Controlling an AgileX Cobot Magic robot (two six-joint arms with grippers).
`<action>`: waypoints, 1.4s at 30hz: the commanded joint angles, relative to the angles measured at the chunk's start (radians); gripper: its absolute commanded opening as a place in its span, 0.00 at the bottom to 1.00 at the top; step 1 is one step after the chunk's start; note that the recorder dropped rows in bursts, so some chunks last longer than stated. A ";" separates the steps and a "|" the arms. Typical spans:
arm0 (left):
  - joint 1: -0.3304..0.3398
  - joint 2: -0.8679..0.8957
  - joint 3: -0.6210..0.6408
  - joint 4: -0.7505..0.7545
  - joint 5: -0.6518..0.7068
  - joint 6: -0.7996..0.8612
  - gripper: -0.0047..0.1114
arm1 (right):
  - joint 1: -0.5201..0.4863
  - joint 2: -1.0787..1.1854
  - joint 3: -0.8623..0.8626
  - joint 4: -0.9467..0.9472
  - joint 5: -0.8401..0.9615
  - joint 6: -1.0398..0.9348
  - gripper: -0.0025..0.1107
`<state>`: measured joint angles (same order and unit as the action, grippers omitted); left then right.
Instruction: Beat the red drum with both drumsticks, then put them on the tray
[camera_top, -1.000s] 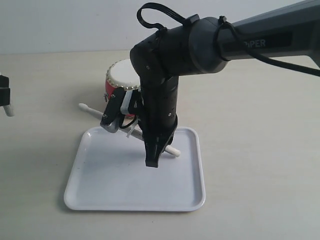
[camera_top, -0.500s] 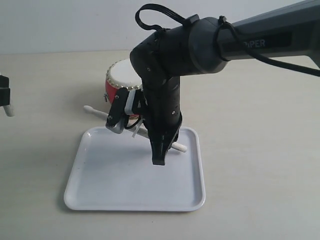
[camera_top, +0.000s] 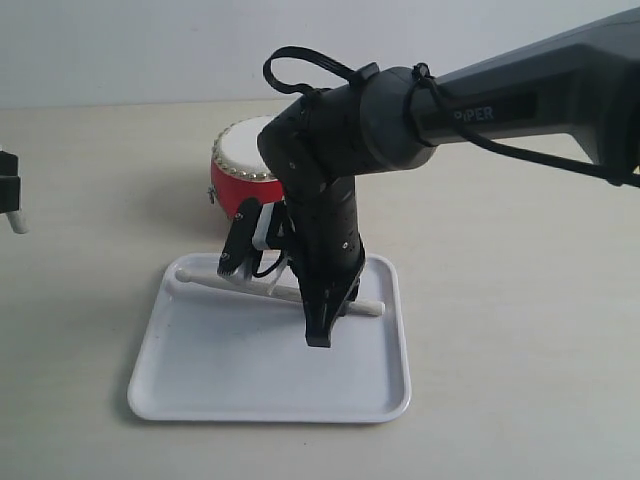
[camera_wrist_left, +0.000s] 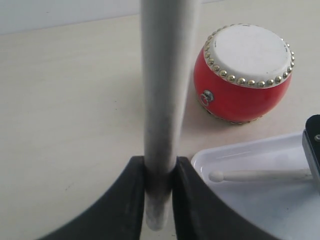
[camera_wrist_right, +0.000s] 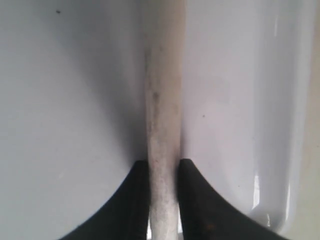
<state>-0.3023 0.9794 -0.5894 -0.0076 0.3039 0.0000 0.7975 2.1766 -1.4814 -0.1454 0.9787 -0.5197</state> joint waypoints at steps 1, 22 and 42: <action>0.002 -0.006 0.004 -0.005 -0.008 -0.007 0.04 | 0.000 0.001 -0.001 0.007 -0.009 0.007 0.02; 0.002 -0.006 0.004 -0.005 -0.030 -0.035 0.04 | 0.000 -0.039 -0.001 0.021 -0.013 0.028 0.37; 0.002 0.082 0.004 -0.005 -0.074 -0.022 0.04 | -0.043 -0.257 -0.001 0.638 -0.205 -0.425 0.37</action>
<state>-0.3023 1.0323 -0.5894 -0.0076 0.2691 -0.0231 0.7866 1.9289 -1.4814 0.3155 0.7871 -0.7599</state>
